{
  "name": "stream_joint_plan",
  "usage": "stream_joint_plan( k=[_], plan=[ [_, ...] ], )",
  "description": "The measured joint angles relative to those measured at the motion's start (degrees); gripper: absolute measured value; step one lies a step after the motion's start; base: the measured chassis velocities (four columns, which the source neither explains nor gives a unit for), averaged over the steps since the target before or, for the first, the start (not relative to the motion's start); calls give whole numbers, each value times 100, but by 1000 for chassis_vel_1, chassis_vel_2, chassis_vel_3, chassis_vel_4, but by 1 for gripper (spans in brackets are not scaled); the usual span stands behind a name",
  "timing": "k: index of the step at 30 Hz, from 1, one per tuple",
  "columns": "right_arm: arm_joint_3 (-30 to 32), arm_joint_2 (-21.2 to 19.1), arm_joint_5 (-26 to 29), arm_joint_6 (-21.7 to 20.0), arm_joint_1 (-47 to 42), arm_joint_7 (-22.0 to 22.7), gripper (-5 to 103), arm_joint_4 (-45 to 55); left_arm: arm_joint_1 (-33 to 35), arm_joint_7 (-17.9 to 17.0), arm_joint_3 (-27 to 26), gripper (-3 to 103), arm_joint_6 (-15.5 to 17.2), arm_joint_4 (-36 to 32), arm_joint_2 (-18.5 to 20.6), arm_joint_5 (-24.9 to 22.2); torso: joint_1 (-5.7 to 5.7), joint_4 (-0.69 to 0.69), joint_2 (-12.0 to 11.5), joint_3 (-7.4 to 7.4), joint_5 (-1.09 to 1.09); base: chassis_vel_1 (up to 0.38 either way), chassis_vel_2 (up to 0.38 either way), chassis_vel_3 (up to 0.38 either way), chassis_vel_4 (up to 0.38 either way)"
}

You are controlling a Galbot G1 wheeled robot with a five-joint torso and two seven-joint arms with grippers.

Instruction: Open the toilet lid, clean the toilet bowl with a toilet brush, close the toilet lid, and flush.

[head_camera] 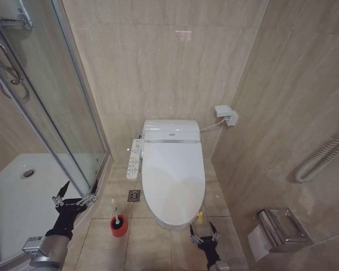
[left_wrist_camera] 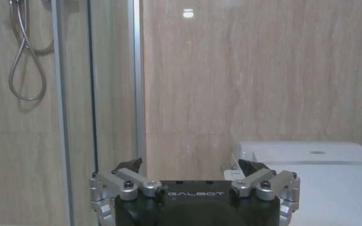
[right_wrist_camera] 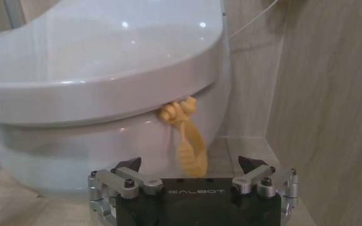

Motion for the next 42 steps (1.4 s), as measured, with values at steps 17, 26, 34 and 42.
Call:
stream_joint_plan(
  k=[17, 26, 34, 42],
  plan=[
    [55, -97, -26, 227, 544, 75, 100, -686, 0, 0, 0, 100, 0, 0, 0, 0, 0, 1, 0, 0, 2, 0, 0, 0, 0],
    [55, -109, -26, 280, 745, 128, 100, -858, 0, 0, 0, 100, 0, 0, 0, 0, 0, 1, 0, -1, 2, 0, 0, 0, 0],
    [-11, -133, -23, 373, 639, 98, 83, -730, 0, 0, 0, 100, 0, 0, 0, 0, 0, 4, 1, -1, 4, 0, 0, 0, 0],
    [-24, -125, -15, 421, 547, 80, 55, -653, 0, 0, 0, 100, 0, 0, 0, 0, 0, 8, 1, -1, 6, 0, 0, 0, 0]
  ],
)
